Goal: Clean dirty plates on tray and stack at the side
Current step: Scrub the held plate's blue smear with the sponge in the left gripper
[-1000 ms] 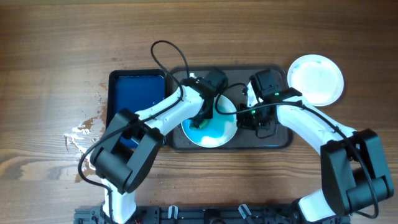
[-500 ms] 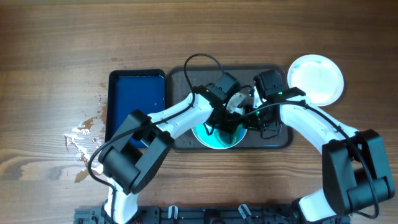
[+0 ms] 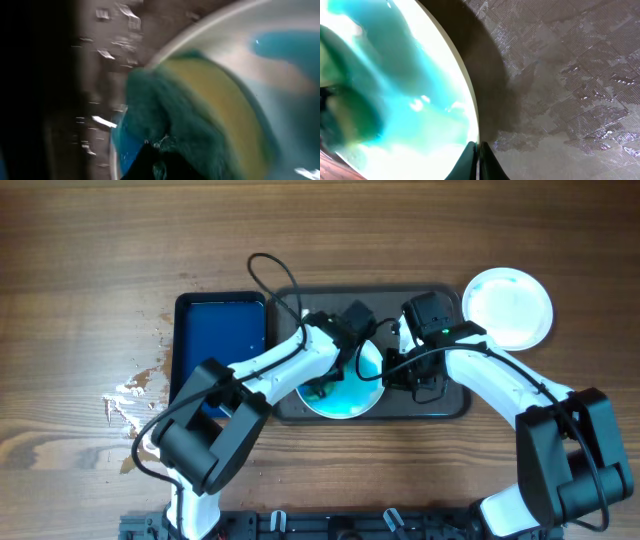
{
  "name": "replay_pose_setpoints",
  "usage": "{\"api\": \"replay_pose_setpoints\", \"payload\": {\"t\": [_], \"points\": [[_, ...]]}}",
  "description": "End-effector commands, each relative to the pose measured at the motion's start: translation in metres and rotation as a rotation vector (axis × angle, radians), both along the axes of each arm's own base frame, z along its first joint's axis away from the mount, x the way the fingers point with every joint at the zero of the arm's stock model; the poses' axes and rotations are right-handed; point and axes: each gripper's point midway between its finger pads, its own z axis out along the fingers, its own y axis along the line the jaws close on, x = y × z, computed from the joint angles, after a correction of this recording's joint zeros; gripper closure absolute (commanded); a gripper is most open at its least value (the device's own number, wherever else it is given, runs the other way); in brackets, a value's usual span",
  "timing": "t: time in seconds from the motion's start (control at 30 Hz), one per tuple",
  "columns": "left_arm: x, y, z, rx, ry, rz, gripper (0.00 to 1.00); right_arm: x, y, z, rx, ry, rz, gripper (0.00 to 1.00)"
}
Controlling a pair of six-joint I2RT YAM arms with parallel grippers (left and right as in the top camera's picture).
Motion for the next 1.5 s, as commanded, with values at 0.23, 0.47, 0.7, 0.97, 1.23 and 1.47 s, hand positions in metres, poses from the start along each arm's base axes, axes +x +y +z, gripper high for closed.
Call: {"api": "replay_pose_setpoints", "payload": {"t": [0.23,0.47,0.7,0.97,1.23,1.47], "points": [[0.016,-0.040,-0.038,-0.149,0.075,-0.485,0.96,-0.002,-0.016,-0.003,-0.075,0.006,-0.019,0.96],[0.005,-0.063,-0.038,-0.266,0.113,-0.569,0.96,-0.001,-0.016,-0.003,-0.073,0.002,-0.019,0.39],[0.000,-0.064,-0.039,-0.283,0.134,-0.568,0.96,0.021,-0.016,0.016,-0.065,-0.061,0.007,0.36],[-0.001,-0.064,-0.039,-0.280,0.138,-0.567,0.96,0.036,-0.030,0.069,-0.147,0.009,-0.180,0.54],[-0.001,-0.063,-0.039,-0.280,0.138,-0.567,0.96,0.005,-0.044,-0.003,-0.238,0.186,-0.305,0.63],[-0.002,-0.063,-0.039,-0.278,0.143,-0.566,0.96,0.010,-0.032,-0.016,-0.167,0.171,-0.274,0.81]]}}
